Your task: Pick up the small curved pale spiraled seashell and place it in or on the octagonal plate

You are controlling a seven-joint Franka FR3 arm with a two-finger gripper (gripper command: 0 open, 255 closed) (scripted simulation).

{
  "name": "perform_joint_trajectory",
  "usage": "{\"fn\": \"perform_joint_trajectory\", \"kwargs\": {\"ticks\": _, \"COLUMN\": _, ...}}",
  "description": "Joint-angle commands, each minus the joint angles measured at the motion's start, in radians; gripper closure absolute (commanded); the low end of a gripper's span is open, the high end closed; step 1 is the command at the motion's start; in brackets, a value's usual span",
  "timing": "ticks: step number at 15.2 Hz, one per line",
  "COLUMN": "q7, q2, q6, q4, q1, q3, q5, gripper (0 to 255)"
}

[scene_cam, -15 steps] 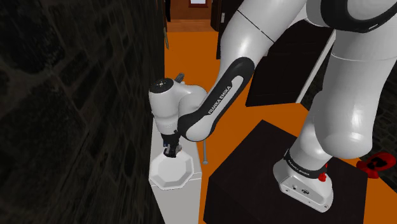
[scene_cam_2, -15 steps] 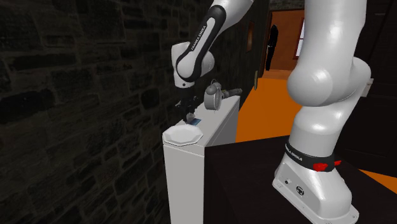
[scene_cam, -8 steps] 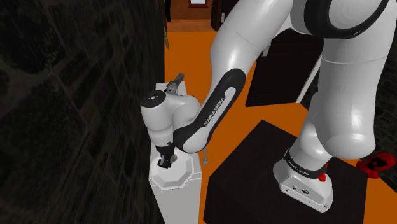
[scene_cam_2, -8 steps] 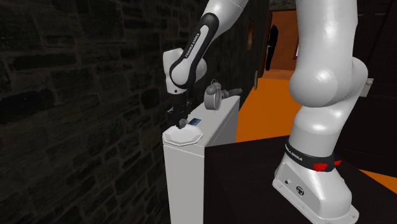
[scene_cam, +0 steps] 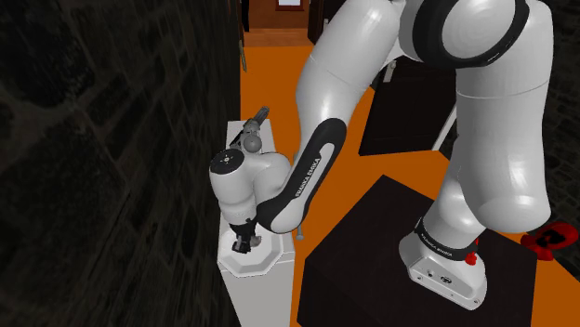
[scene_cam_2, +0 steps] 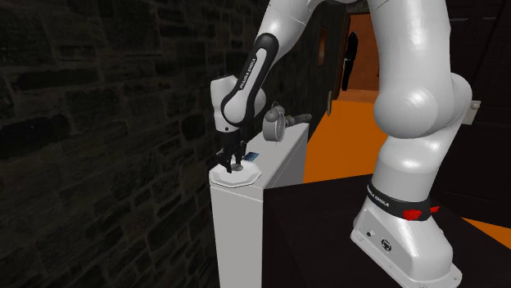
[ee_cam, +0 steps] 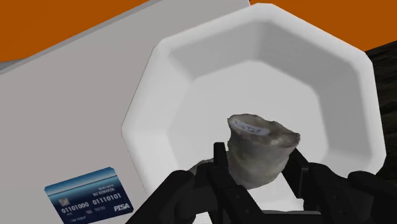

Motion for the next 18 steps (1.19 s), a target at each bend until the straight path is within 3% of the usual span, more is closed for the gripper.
{"fn": "perform_joint_trajectory", "kwargs": {"ticks": 1, "q7": 0.007, "q2": 0.014, "q6": 0.010, "q4": 0.004, "q1": 0.004, "q3": -0.007, "q5": -0.008, "gripper": 255}}
{"fn": "perform_joint_trajectory", "kwargs": {"ticks": 7, "q7": 0.007, "q2": 0.014, "q6": 0.009, "q4": 0.004, "q1": 0.004, "q3": -0.007, "q5": -0.008, "gripper": 255}}
{"fn": "perform_joint_trajectory", "kwargs": {"ticks": 8, "q7": 0.006, "q2": 0.014, "q6": 0.010, "q4": 0.004, "q1": 0.004, "q3": -0.007, "q5": -0.008, "gripper": 0}}
{"fn": "perform_joint_trajectory", "kwargs": {"ticks": 13, "q7": 0.007, "q2": 0.014, "q6": 0.009, "q4": 0.004, "q1": 0.004, "q3": -0.007, "q5": -0.008, "gripper": 0}}
{"fn": "perform_joint_trajectory", "kwargs": {"ticks": 18, "q7": -0.050, "q2": -0.105, "q6": -0.088, "q4": -0.012, "q1": -0.030, "q3": 0.051, "q5": 0.073, "gripper": 0}}
